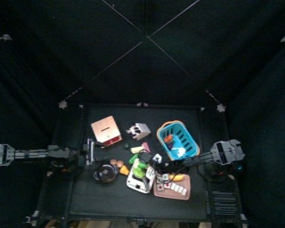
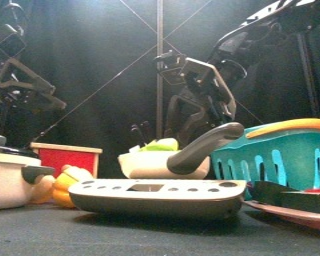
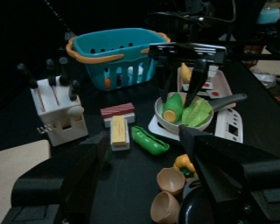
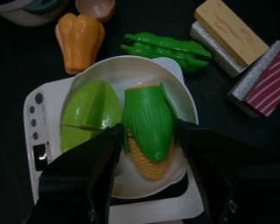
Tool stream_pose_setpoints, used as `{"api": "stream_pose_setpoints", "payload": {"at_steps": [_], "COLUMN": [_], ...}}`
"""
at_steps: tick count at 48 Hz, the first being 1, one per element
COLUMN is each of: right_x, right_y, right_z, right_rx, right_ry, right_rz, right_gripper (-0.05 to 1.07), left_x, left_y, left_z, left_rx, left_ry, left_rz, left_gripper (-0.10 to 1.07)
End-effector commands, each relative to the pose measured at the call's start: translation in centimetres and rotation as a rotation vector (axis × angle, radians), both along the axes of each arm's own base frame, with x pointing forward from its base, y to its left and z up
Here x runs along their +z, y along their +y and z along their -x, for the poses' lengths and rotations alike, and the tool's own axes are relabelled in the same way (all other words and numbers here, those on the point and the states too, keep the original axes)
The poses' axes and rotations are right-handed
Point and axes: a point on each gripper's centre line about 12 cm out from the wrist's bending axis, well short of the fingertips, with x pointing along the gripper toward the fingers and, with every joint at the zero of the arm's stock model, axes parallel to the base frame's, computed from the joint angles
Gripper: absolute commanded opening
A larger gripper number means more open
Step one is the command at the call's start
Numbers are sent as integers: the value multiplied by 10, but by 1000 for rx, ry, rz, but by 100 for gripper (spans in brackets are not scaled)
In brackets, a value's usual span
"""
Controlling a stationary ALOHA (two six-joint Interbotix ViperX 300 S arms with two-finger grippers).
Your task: Grab corn
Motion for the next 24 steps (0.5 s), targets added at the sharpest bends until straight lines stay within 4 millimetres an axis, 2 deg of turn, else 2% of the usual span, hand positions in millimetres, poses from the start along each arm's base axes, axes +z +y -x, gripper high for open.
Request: {"api": "stream_pose_setpoints", "payload": {"at_steps": [1,15,24], "right_x": [7,-5,-8], "right_y": [0,1,1], "right_z": [-3,-6,-6], "right_rx": [0,-2,-4], "right_ry": [-21,5,11], "right_rz": [-6,-7,-10], "right_gripper": [87,86,79], "left_x": [8,8,8], "left_y": [2,2,1], "left_z": [-4,-4,-4], "left_rx": [3,3,3], "left_ry": [-20,-20,-21], "left_rz": [-3,-3,-3], "left_gripper": [98,98,99]}}
